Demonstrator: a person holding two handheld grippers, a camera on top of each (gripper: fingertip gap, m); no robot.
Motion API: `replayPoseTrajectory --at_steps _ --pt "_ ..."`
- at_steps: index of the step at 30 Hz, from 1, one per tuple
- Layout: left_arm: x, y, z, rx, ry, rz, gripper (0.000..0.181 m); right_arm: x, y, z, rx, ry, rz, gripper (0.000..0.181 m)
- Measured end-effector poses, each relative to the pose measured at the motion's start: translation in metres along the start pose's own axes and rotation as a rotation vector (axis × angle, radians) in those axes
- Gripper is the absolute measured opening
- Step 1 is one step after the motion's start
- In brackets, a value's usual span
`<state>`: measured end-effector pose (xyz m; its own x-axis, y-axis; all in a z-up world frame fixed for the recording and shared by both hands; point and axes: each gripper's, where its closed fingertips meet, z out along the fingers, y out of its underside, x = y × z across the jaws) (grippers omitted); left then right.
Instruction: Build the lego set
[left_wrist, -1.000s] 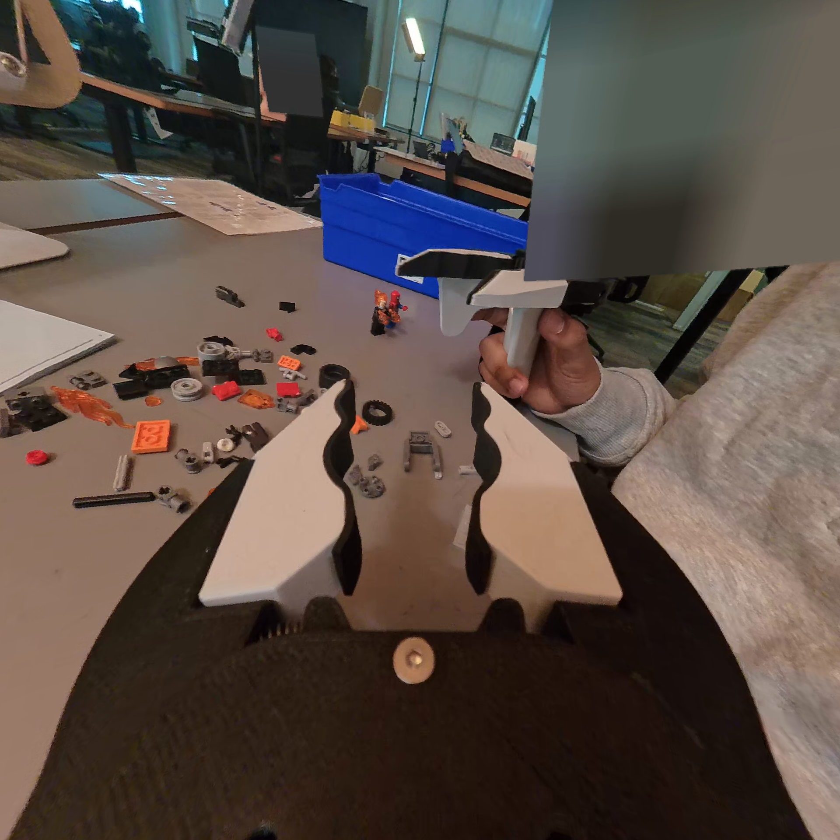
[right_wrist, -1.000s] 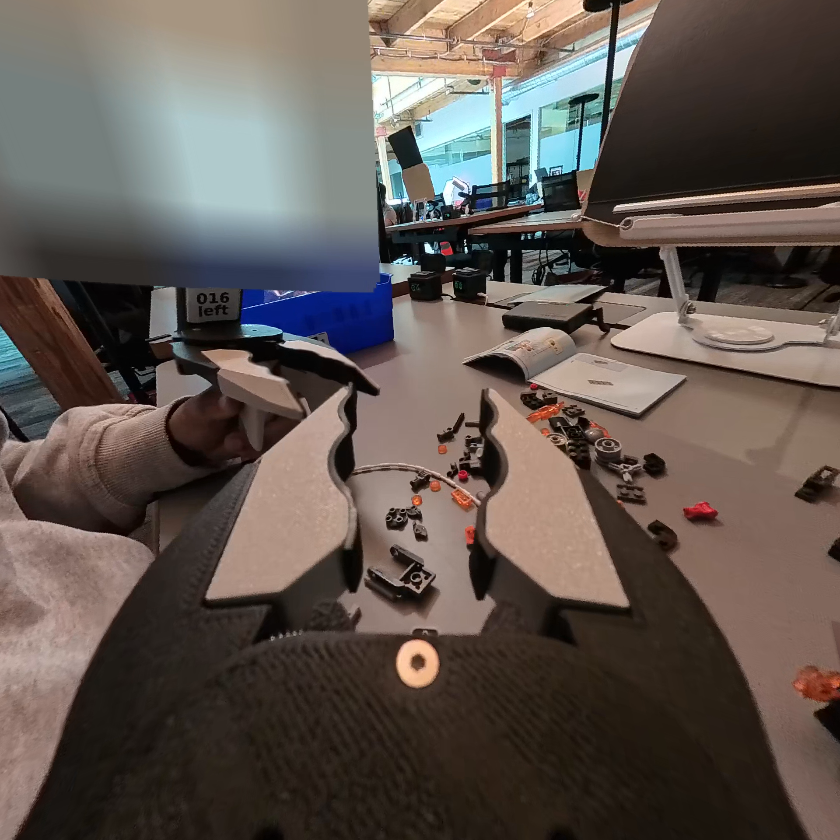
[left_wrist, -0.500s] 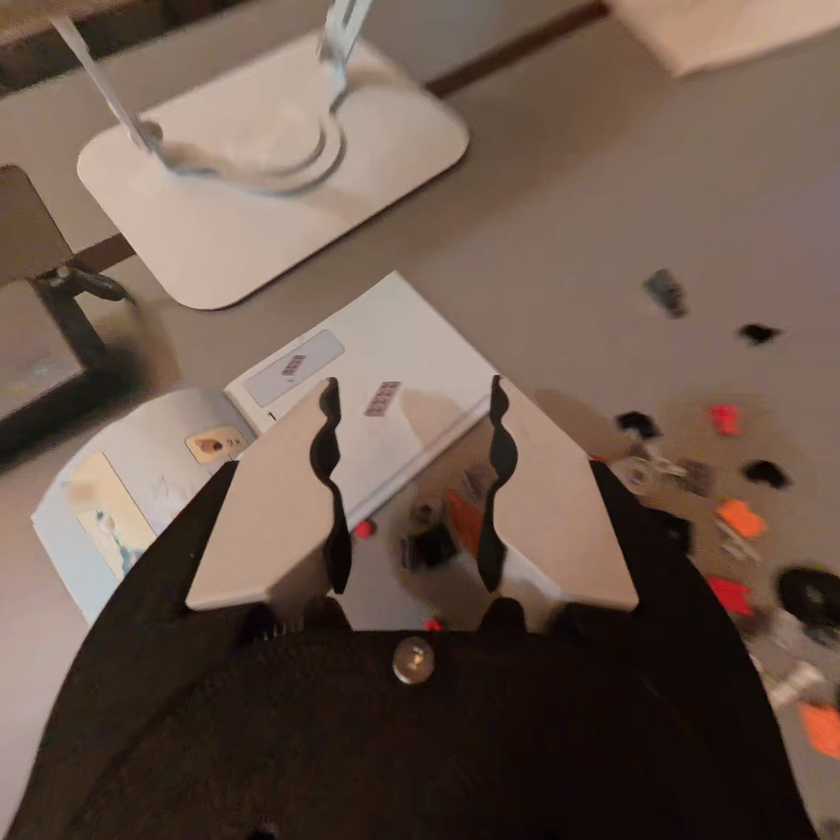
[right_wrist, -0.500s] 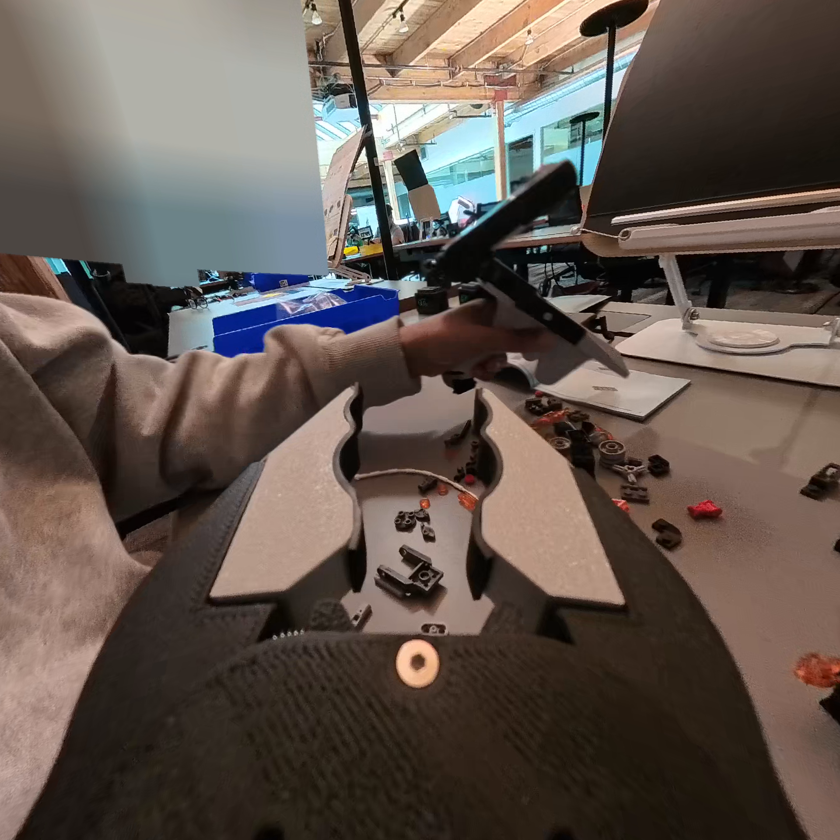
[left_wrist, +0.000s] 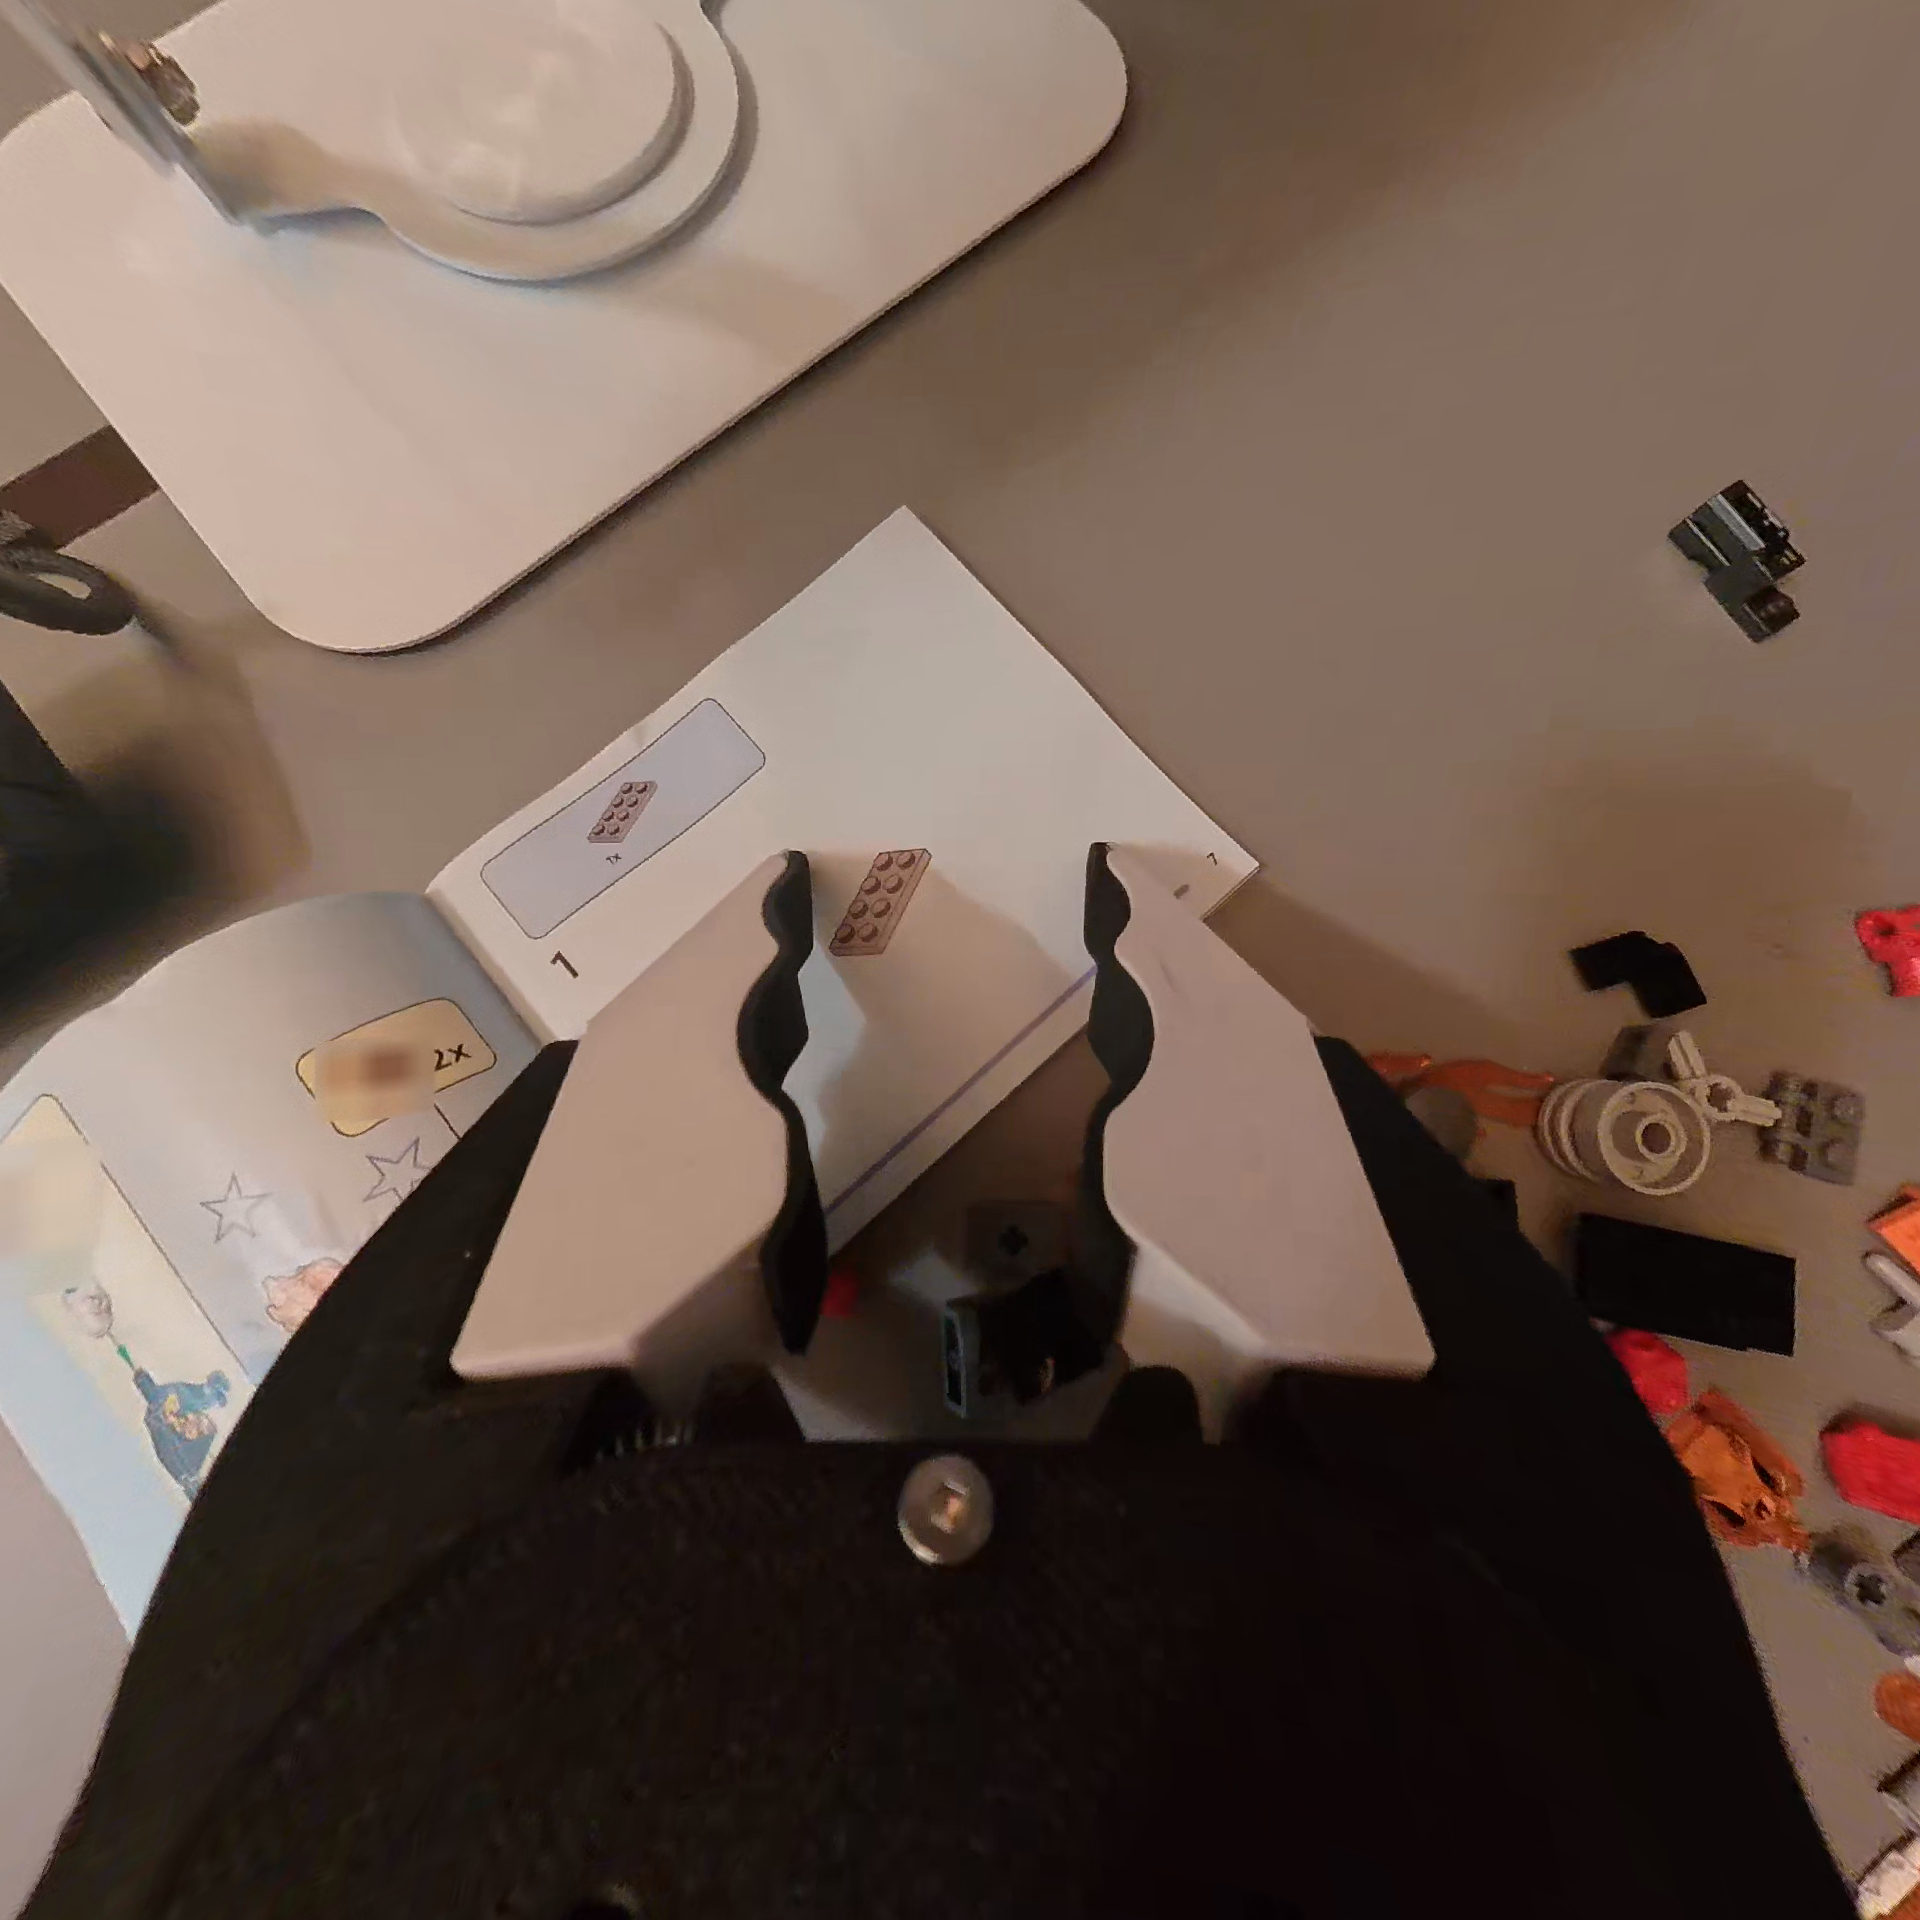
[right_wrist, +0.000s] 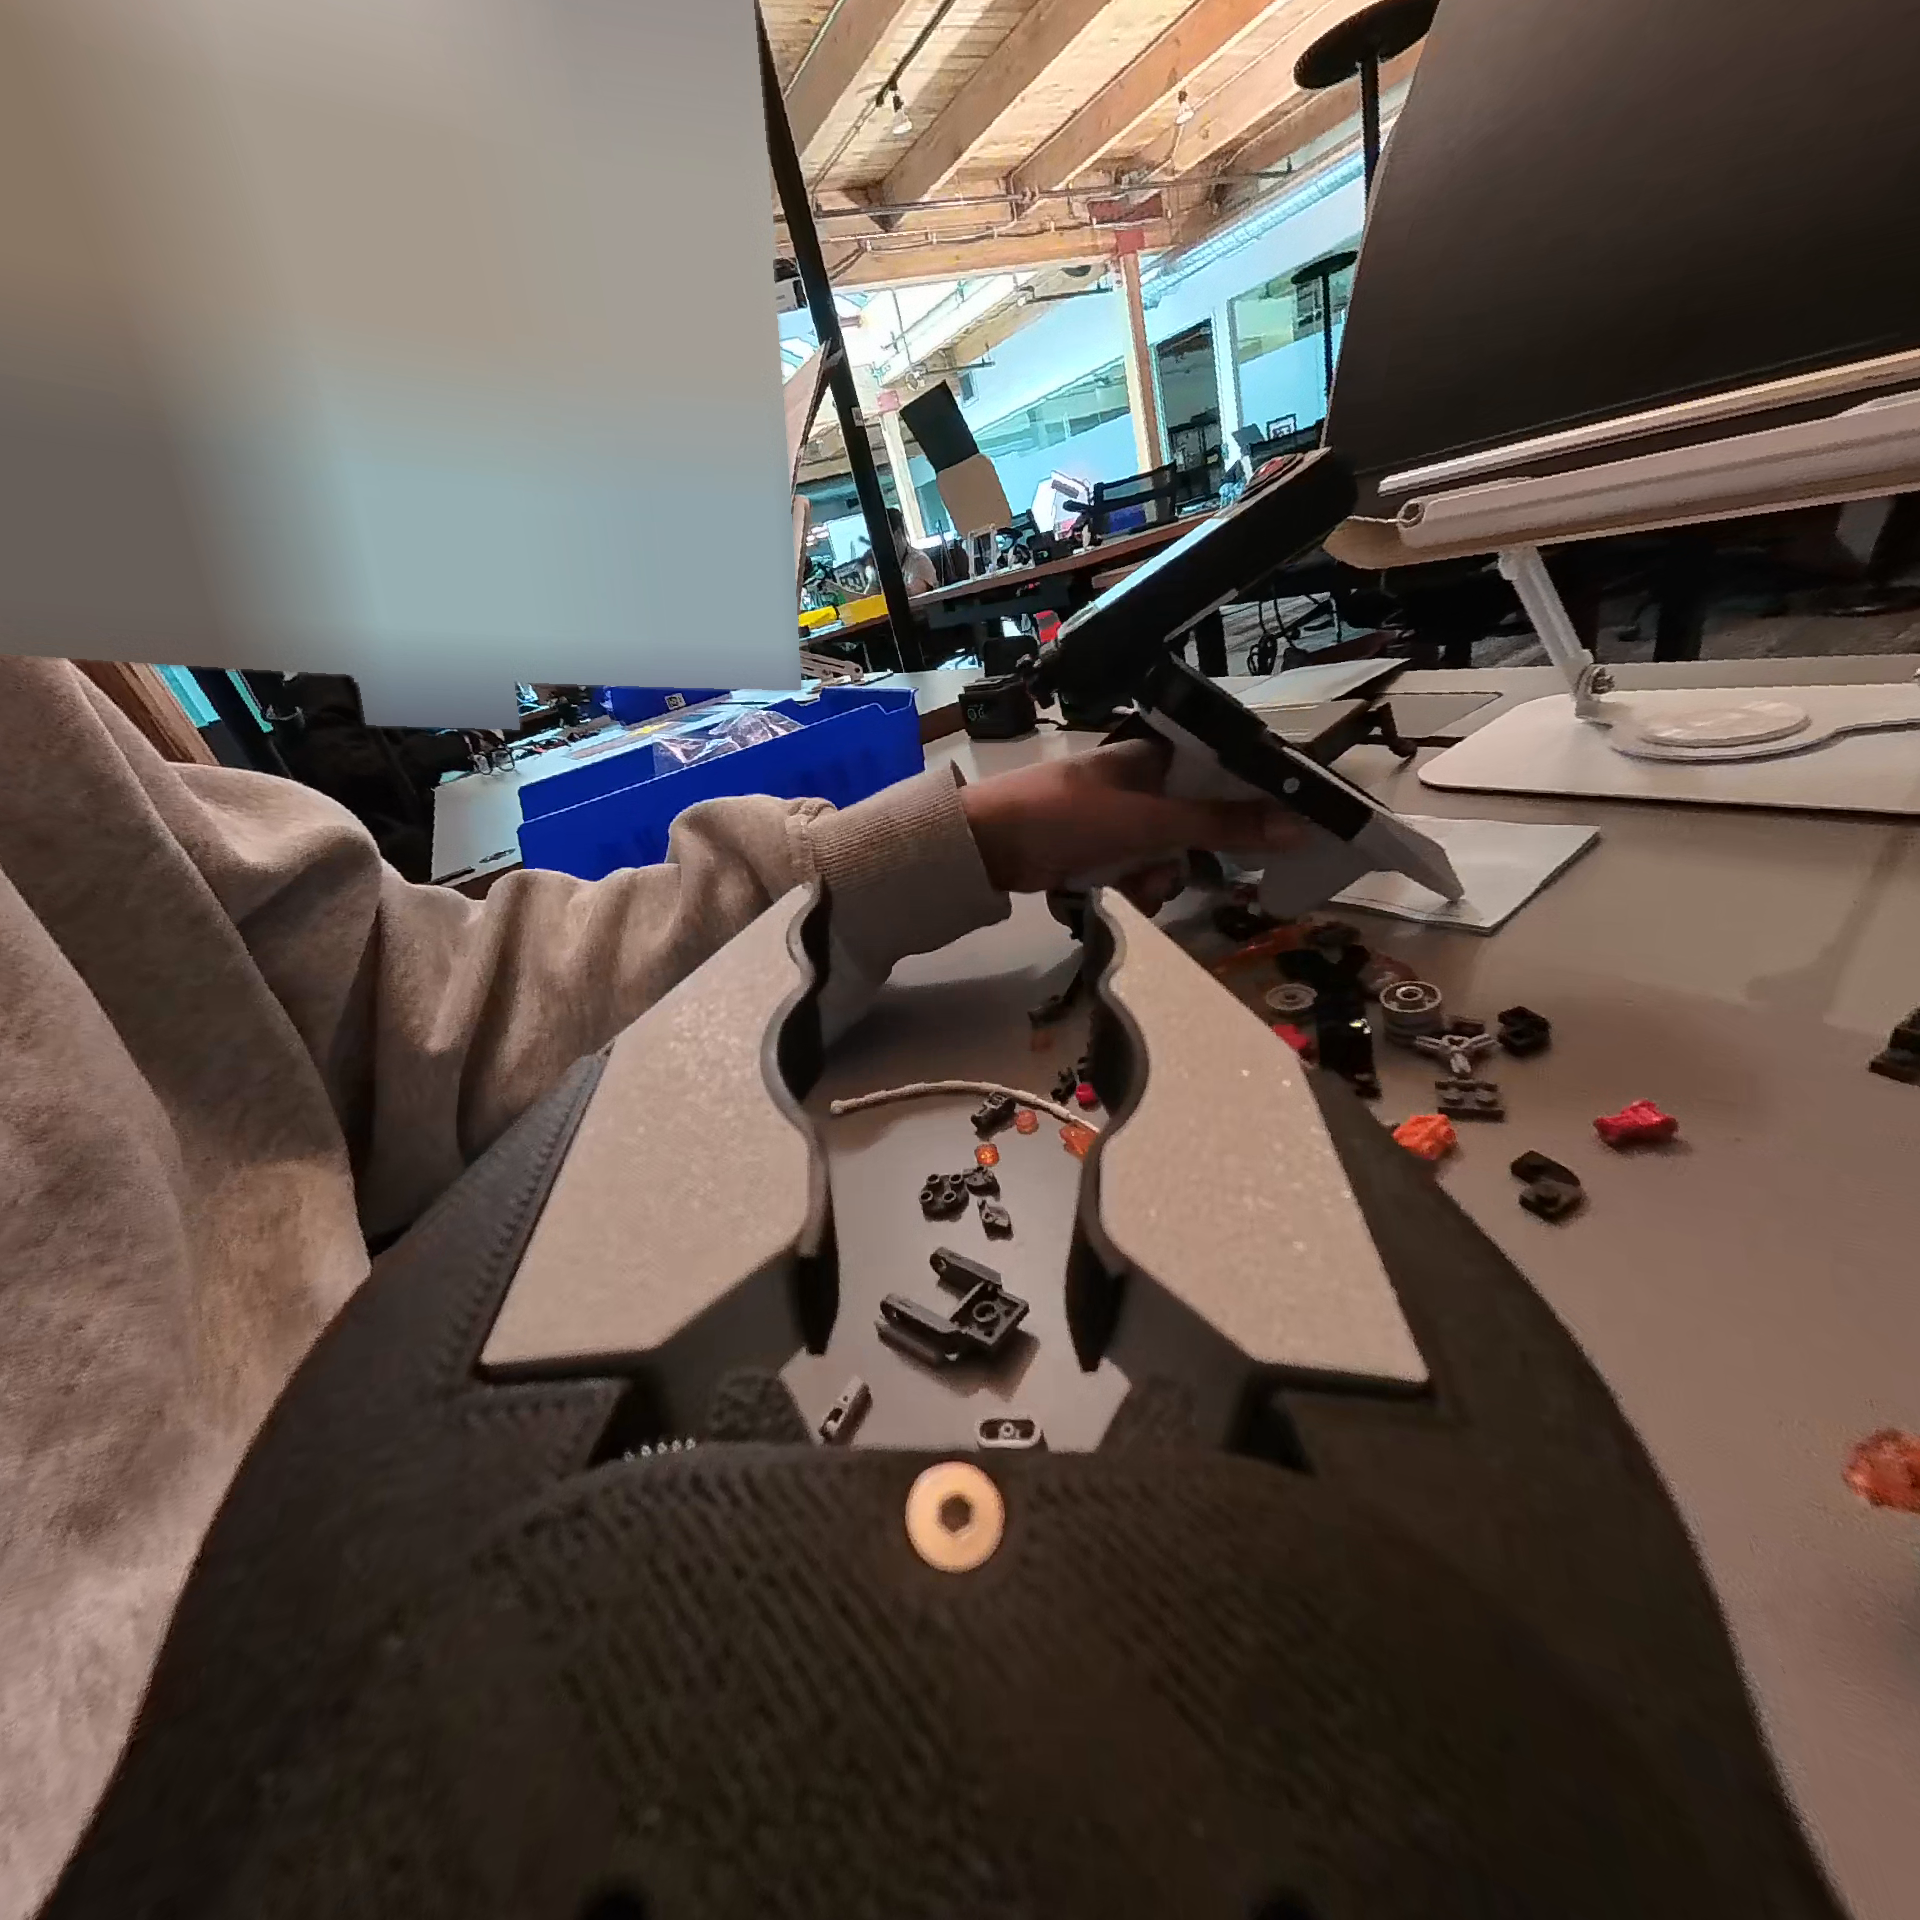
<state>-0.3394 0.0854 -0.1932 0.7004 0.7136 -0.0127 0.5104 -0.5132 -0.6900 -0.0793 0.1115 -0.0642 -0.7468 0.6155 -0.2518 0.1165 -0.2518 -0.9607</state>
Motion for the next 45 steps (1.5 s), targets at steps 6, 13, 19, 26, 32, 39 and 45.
replayPoseTrajectory --at_steps 6,13,19,26,32,39,45 --pt "0.001 0.0 0.0 0.01 -0.026 0.036 0.012 -0.002 0.002 0.004 -0.013 -0.014 0.0 0.047" --pt "0.001 0.0 -0.002 -0.007 -0.007 0.01 0.001 -0.003 0.003 0.004 -0.018 -0.014 -0.007 0.047" --pt "0.008 -0.007 -0.003 0.015 -0.014 0.024 0.081 -0.002 0.003 0.004 -0.019 -0.013 -0.004 0.046" --pt "0.009 -0.002 0.002 -0.006 -0.011 -0.013 0.071 -0.002 0.003 0.004 -0.016 -0.017 0.003 0.046" --pt "0.006 -0.001 0.001 -0.014 -0.021 -0.008 0.058 -0.002 0.003 0.004 -0.02 -0.017 0.004 0.046" --pt "-0.007 0.0 0.0 -0.01 -0.083 0.01 0.017 -0.002 0.005 0.005 -0.03 -0.011 -0.007 0.046" --pt "-0.013 0.0 0.0 -0.005 -0.153 0.068 0.003 -0.002 0.007 0.006 -0.046 -0.001 -0.028 0.046"
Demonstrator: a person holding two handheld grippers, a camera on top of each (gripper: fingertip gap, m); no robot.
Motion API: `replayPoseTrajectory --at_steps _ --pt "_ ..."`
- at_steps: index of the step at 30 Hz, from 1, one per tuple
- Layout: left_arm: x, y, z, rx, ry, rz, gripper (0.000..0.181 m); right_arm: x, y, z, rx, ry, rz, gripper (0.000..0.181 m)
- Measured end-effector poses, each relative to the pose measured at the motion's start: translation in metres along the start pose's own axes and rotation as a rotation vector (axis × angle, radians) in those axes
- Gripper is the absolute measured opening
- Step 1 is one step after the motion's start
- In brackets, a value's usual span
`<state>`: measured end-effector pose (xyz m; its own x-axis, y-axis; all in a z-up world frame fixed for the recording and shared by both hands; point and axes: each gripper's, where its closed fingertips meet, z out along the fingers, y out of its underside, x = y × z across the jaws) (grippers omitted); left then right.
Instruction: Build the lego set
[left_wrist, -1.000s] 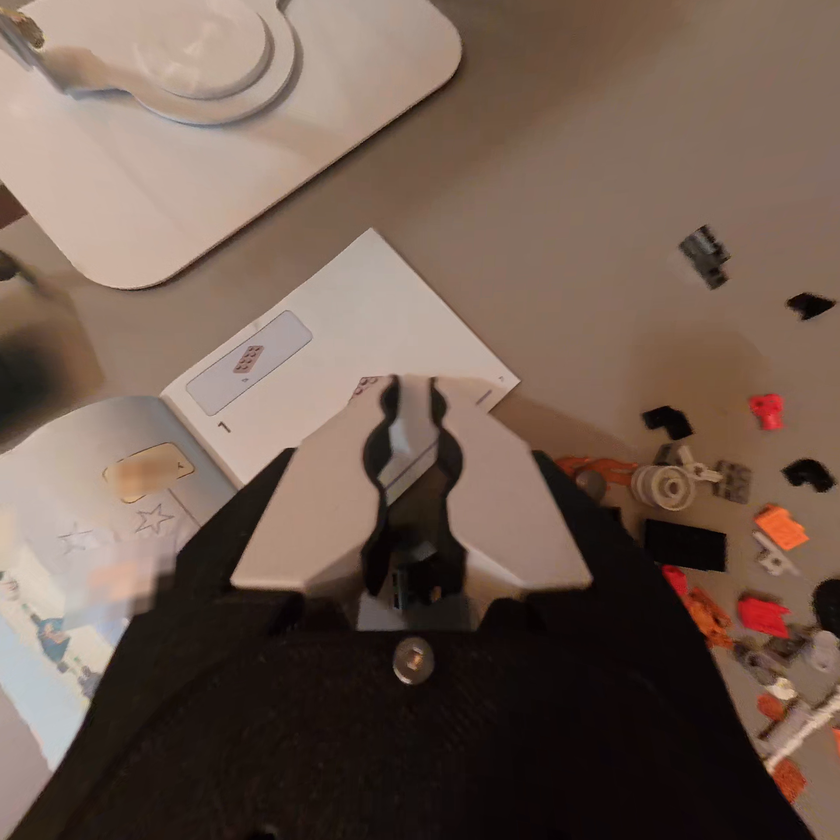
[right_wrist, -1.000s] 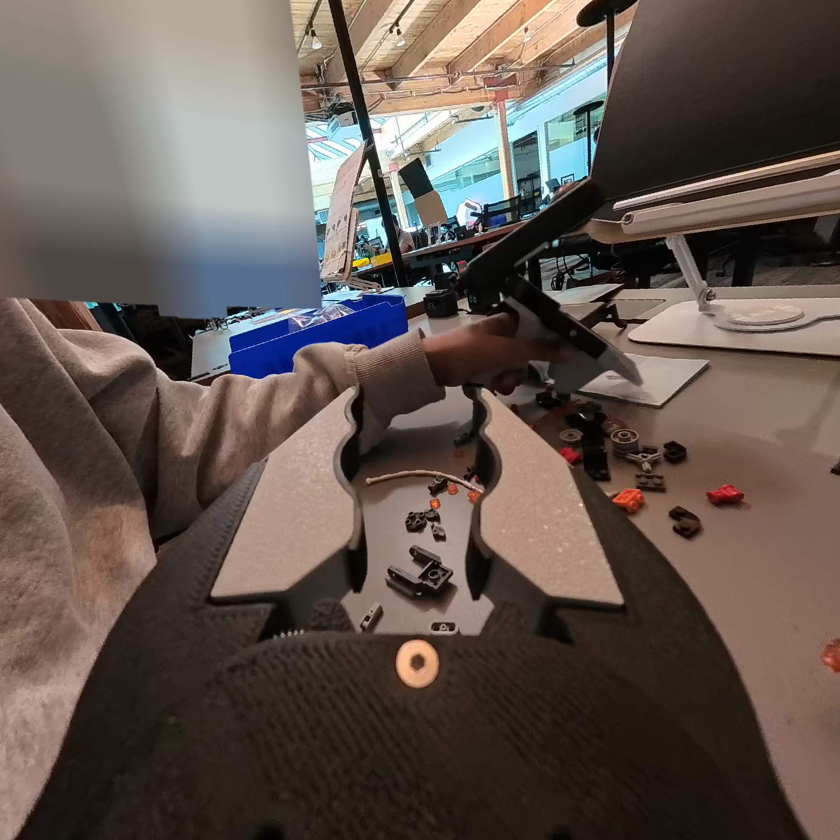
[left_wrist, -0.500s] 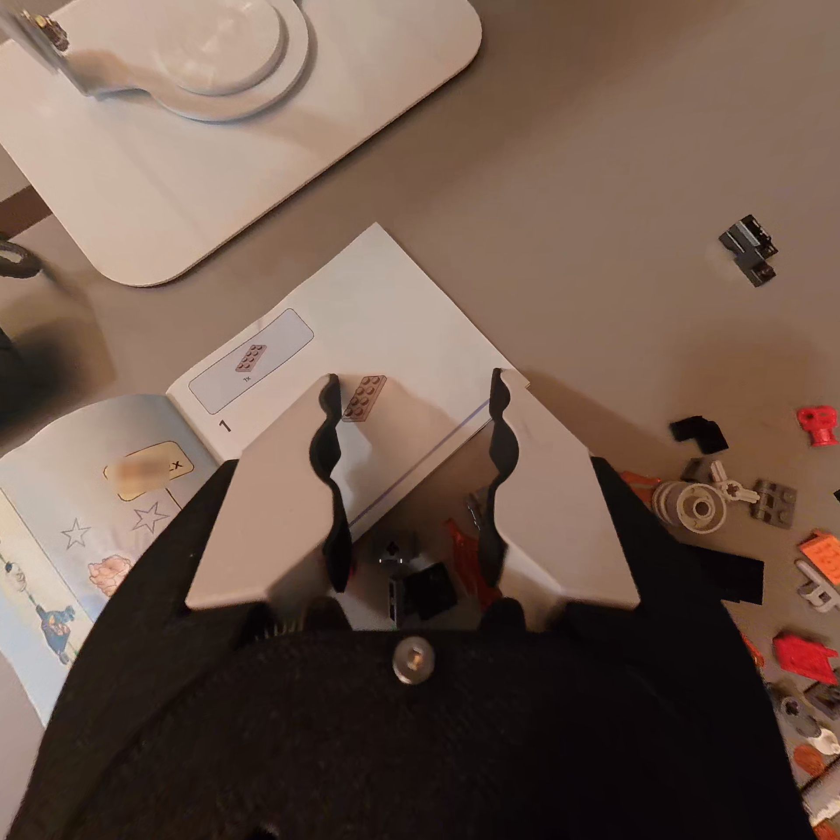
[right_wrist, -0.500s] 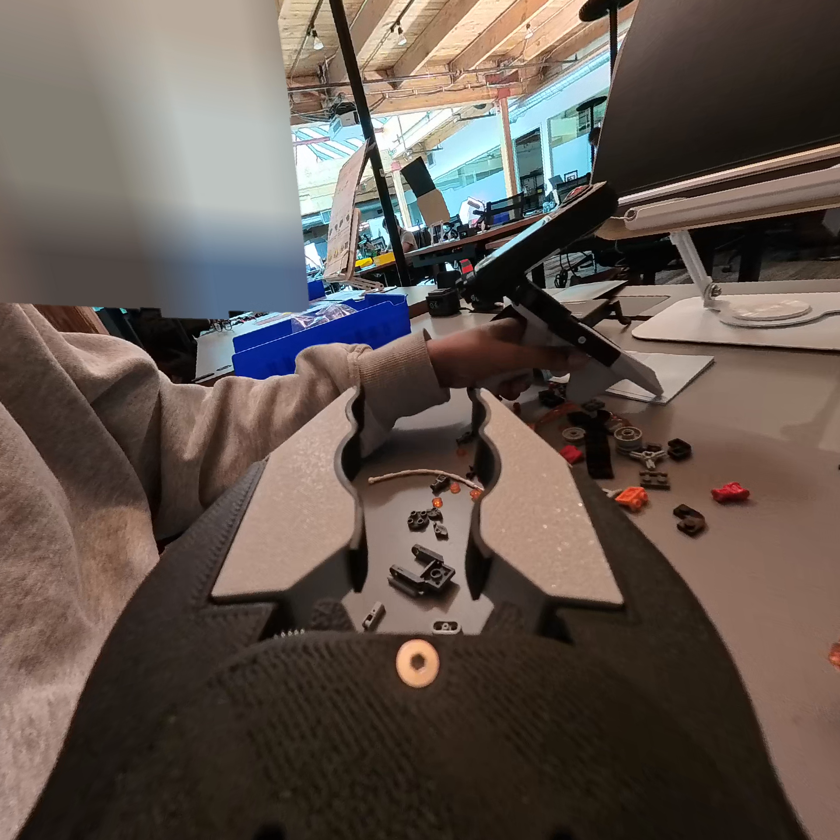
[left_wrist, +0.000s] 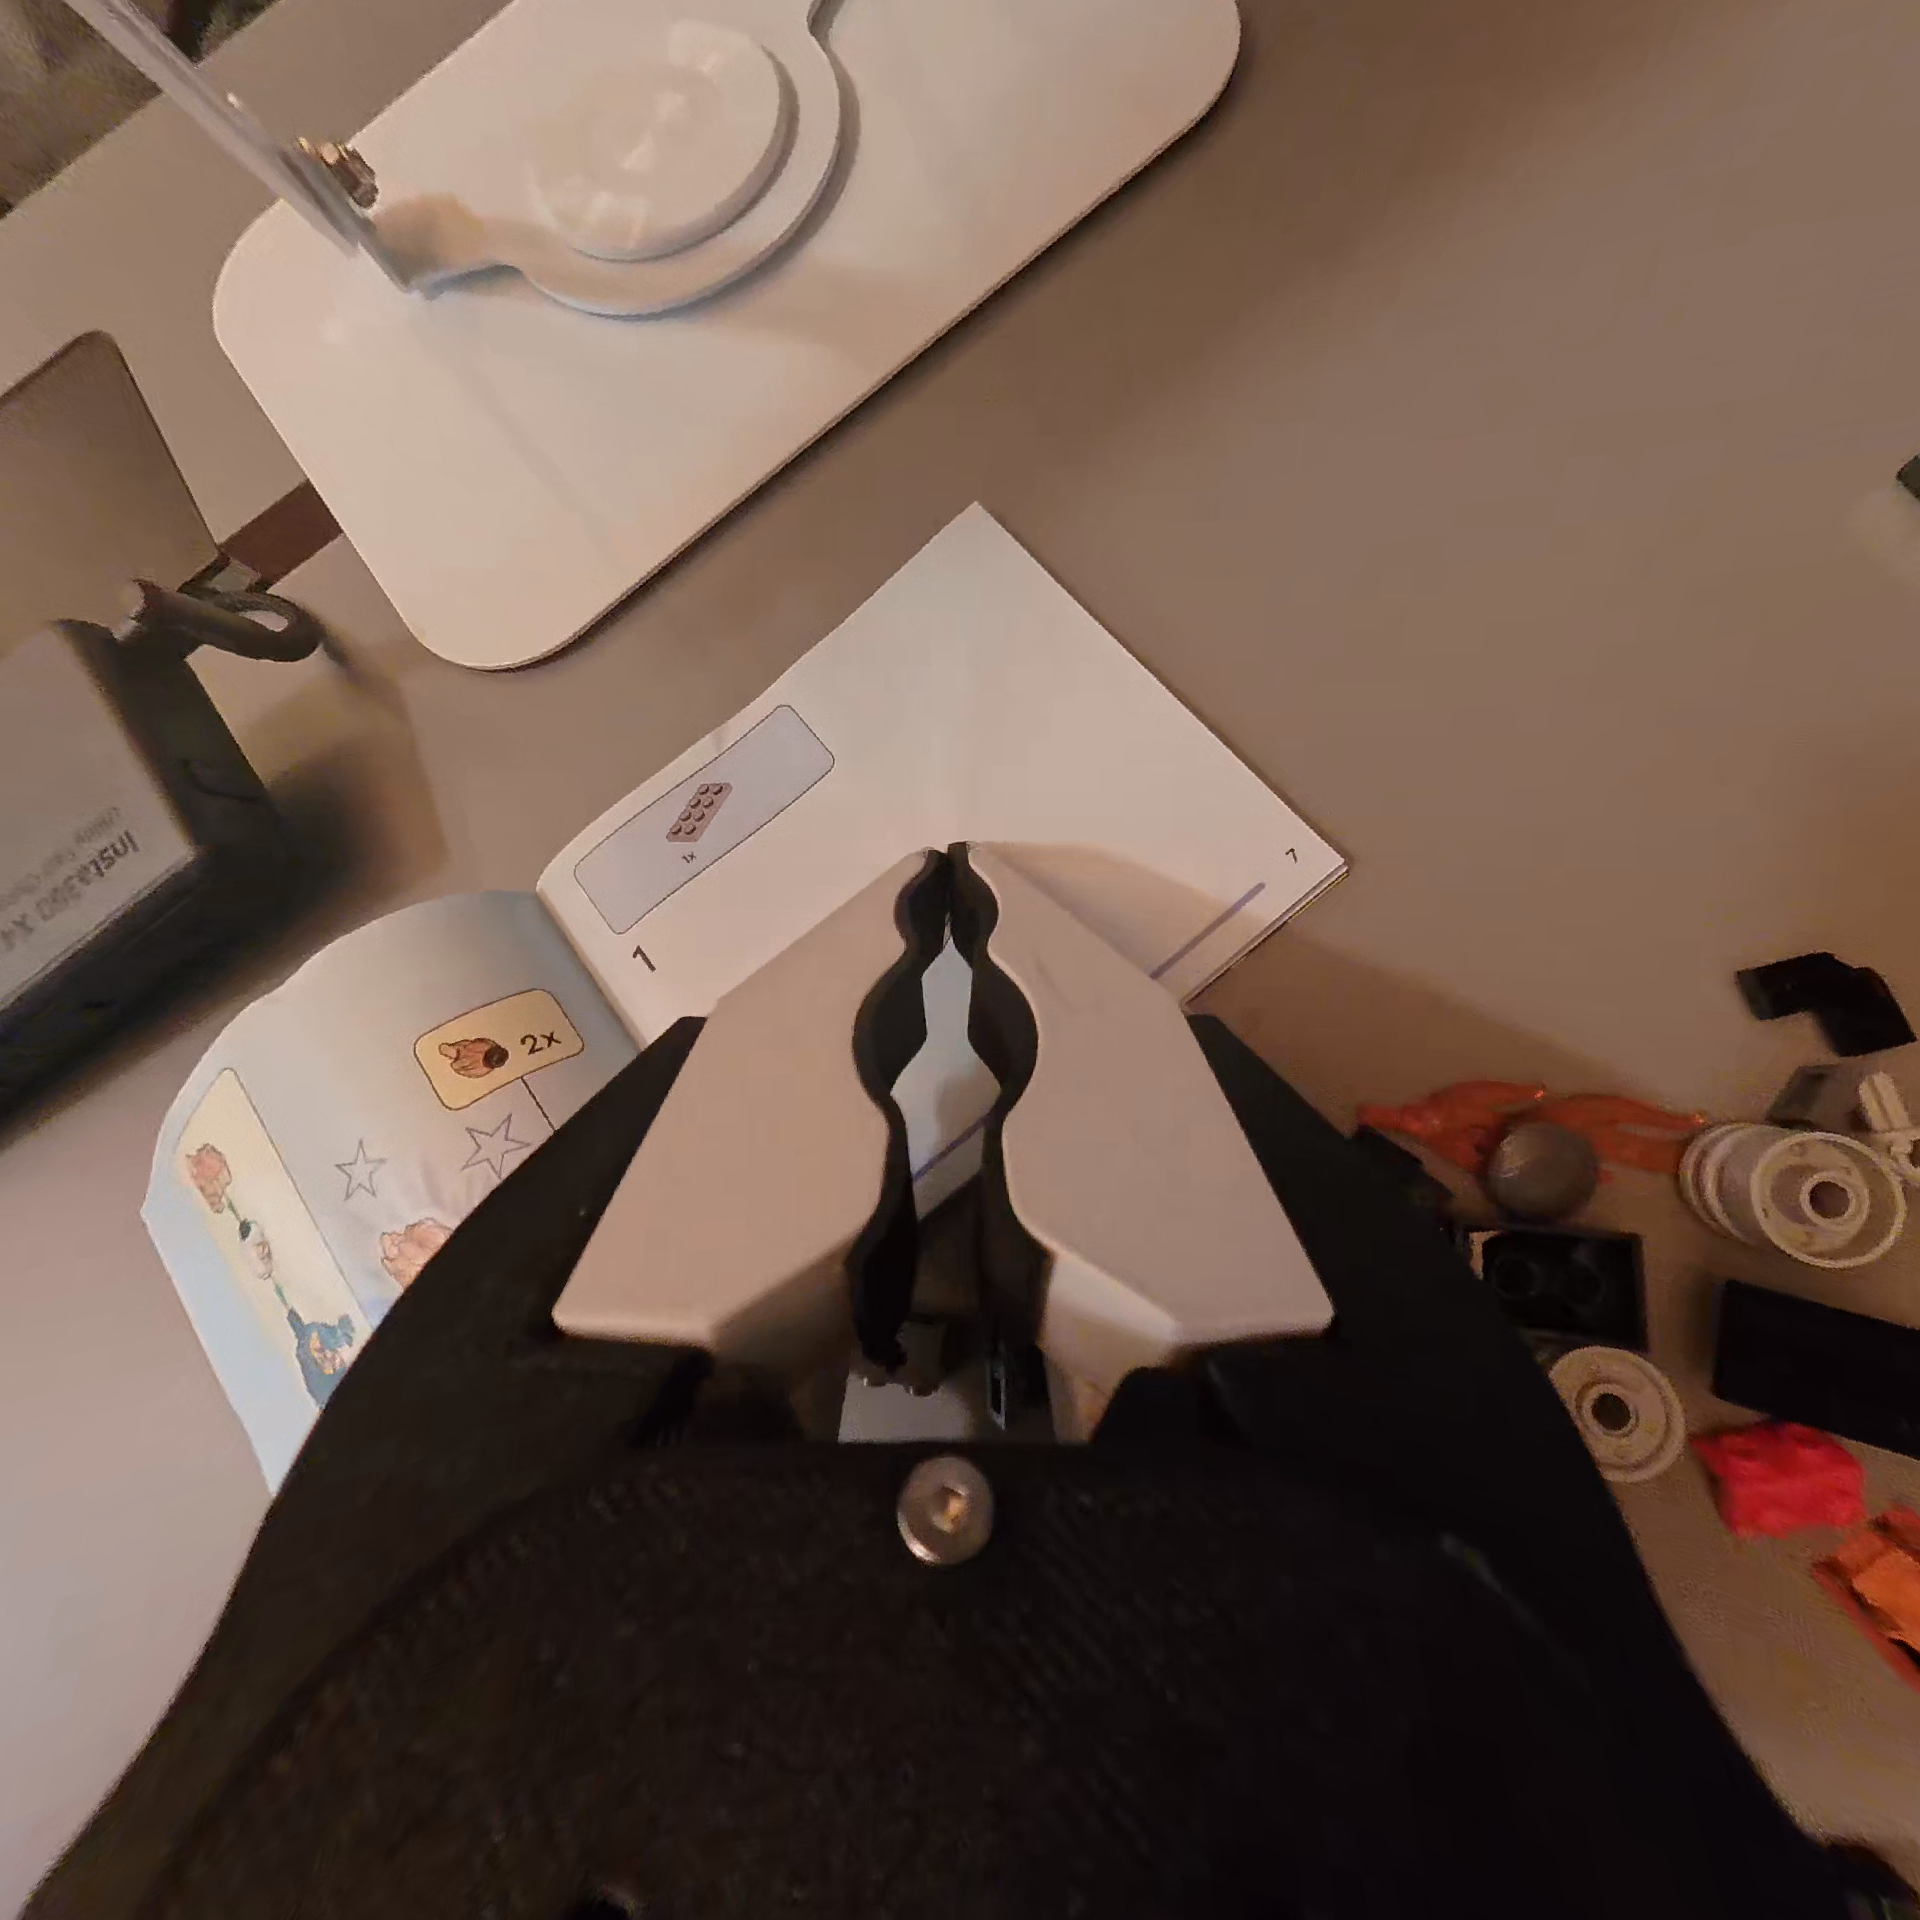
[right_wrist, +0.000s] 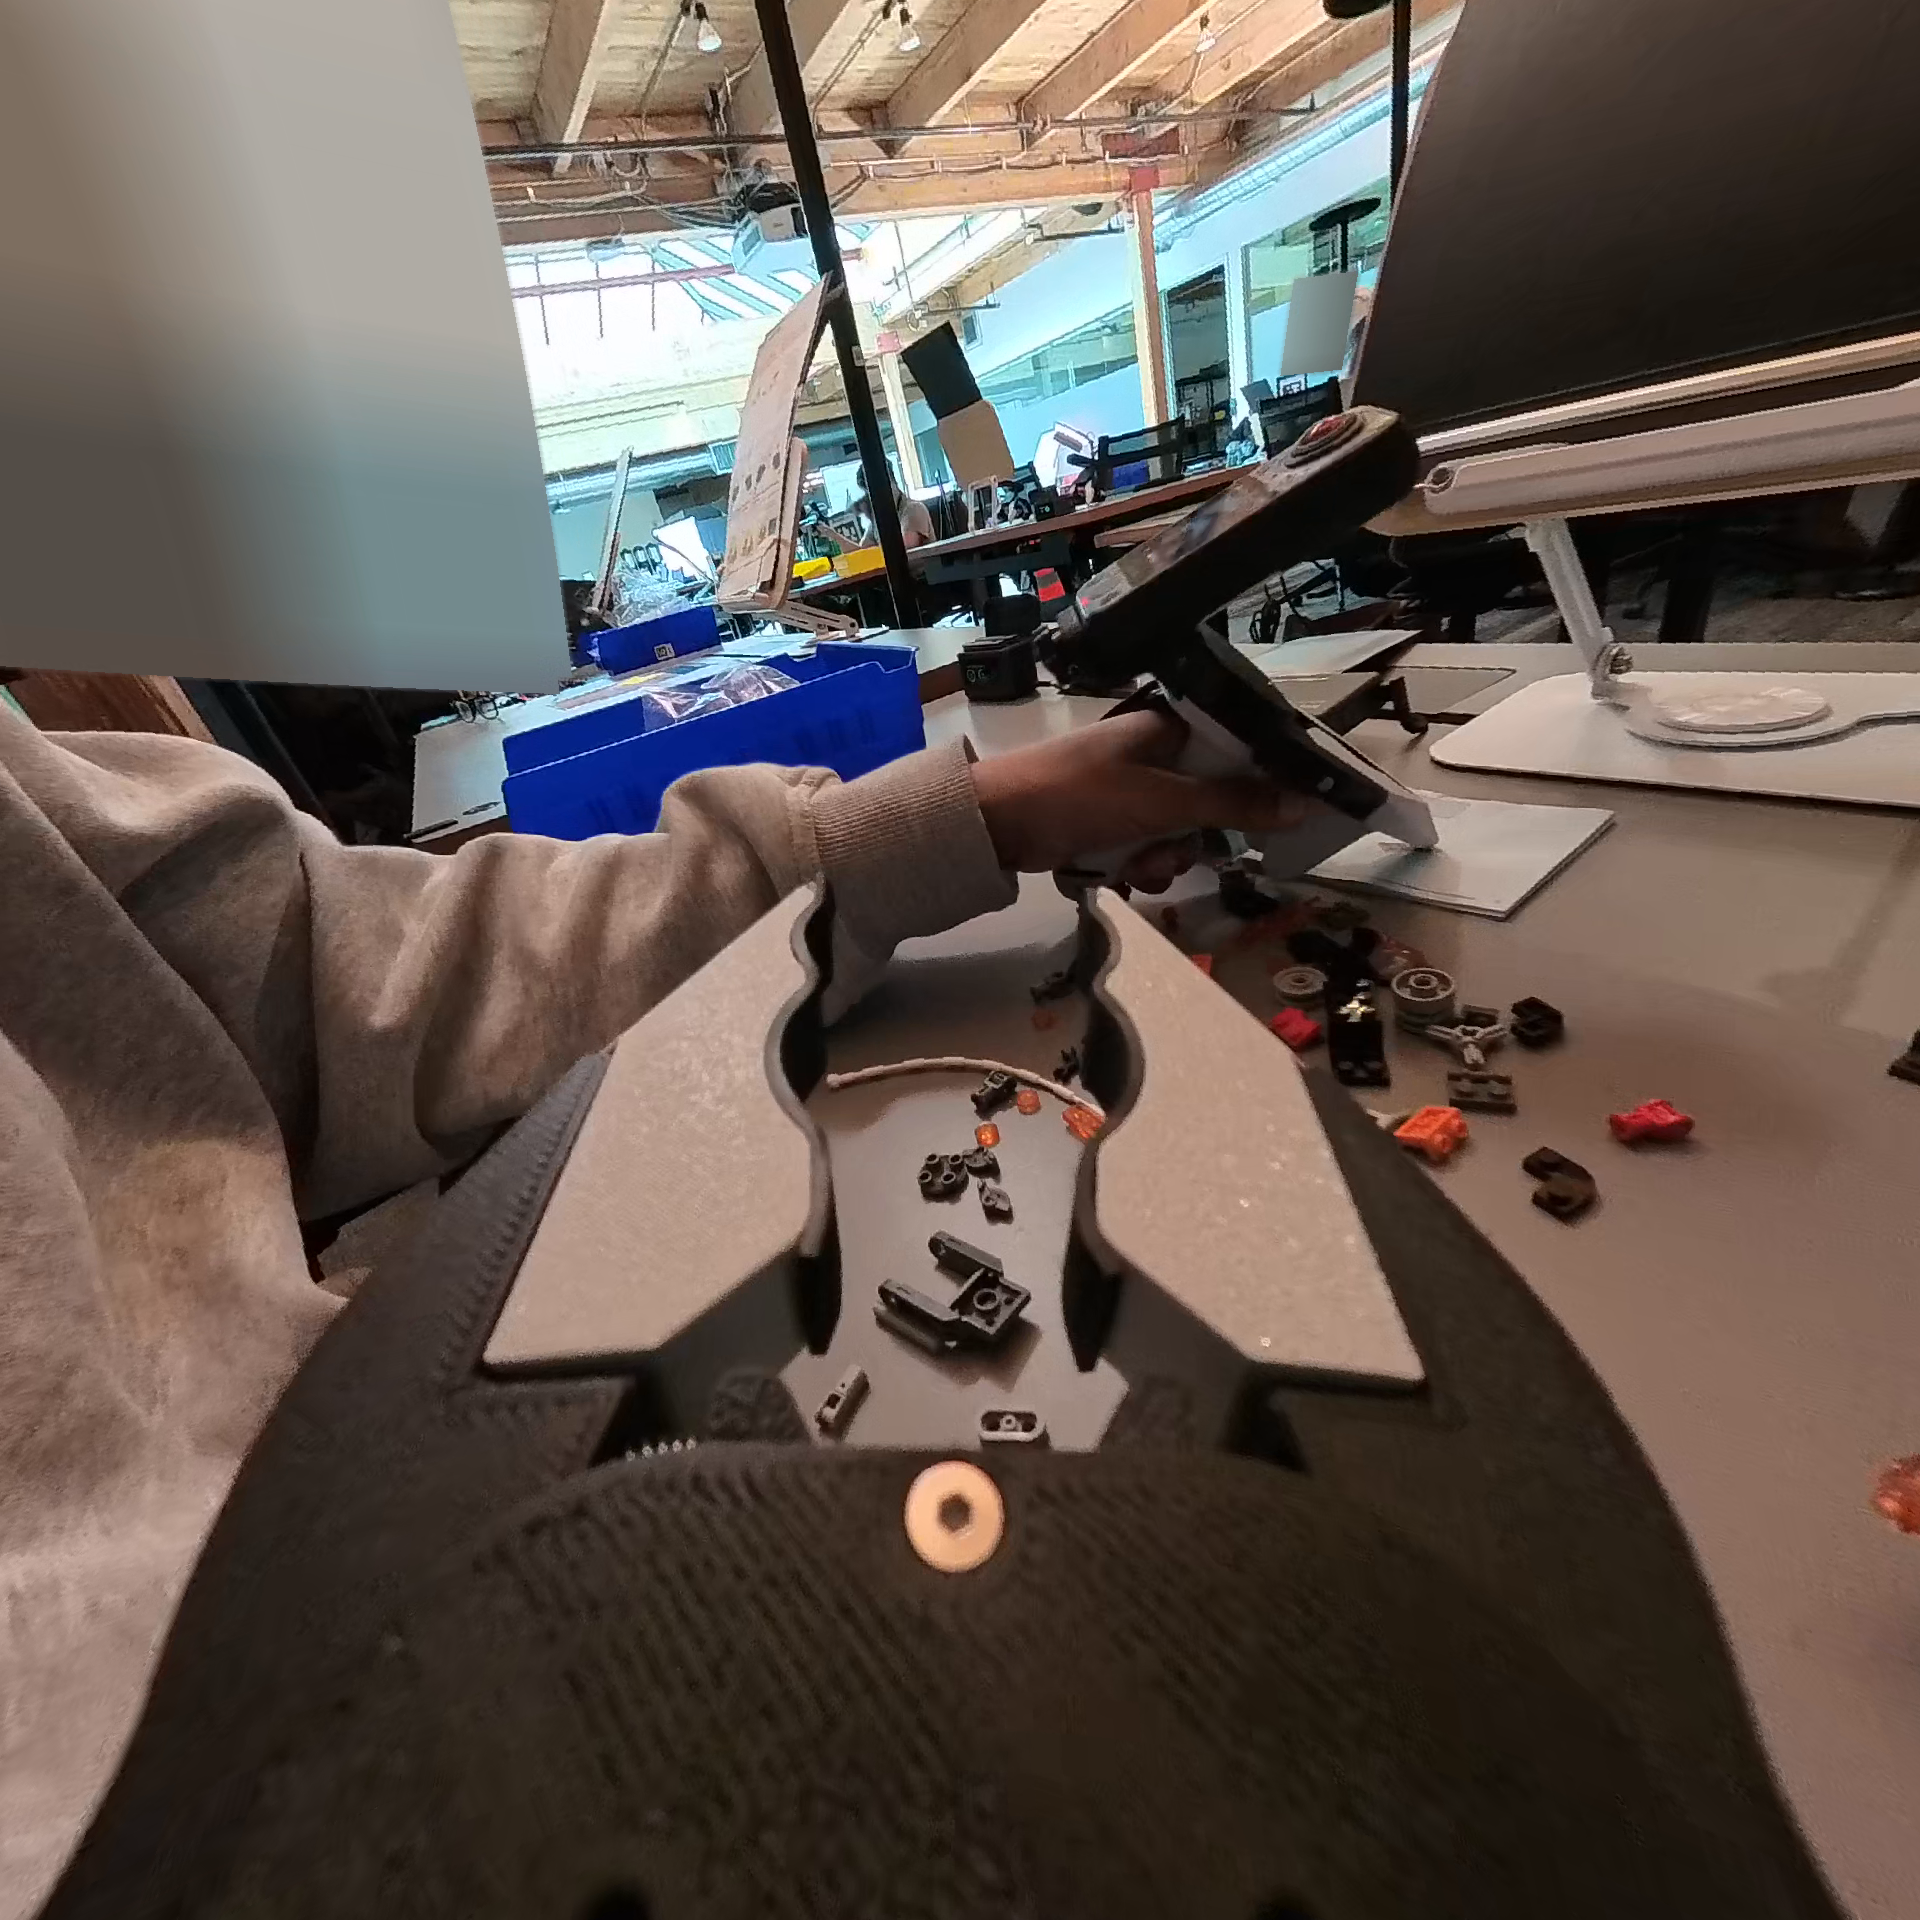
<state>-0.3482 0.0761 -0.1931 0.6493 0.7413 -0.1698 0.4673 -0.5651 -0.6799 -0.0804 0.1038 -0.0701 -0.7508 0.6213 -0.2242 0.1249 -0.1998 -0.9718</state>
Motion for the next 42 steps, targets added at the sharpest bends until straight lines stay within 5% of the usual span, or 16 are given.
replayPoseTrajectory --at_steps 3,6,10,21,30,35,40,42 --pt "0.005 -0.001 -0.004 -0.005 0.068 -0.038 0.005 0.0 0.001 0.0 -0.004 0.004 -0.006 0.045" --pt "0.017 -0.008 -0.01 0.026 0.147 -0.048 0.077 0.0 0.001 0.0 -0.004 0.004 -0.005 0.045" --pt "0.008 -0.001 -0.003 -0.011 0.062 -0.017 0.109 0.0 0.001 0.0 -0.004 0.0 0.0 0.045" --pt "0.009 0.004 -0.001 -0.071 0.131 -0.094 0.089 0.0 0.001 0.0 -0.002 -0.006 0.012 0.045" --pt "0.001 0.001 0.0 -0.019 0.044 -0.02 0.007 0.0 0.003 0.001 -0.015 0.002 0.0 0.044" --pt "0.0 0.001 -0.001 -0.025 0.06 -0.028 0.003 0.0 0.003 0.001 -0.016 0.004 -0.002 0.044" --pt "0.016 -0.008 -0.005 0.025 0.215 -0.111 0.088 0.0 0.003 0.001 -0.016 0.002 0.002 0.044" --pt "0.011 -0.002 0.002 0.0 0.156 -0.073 0.104 0.0 0.003 0.001 -0.015 0.0 0.005 0.044"
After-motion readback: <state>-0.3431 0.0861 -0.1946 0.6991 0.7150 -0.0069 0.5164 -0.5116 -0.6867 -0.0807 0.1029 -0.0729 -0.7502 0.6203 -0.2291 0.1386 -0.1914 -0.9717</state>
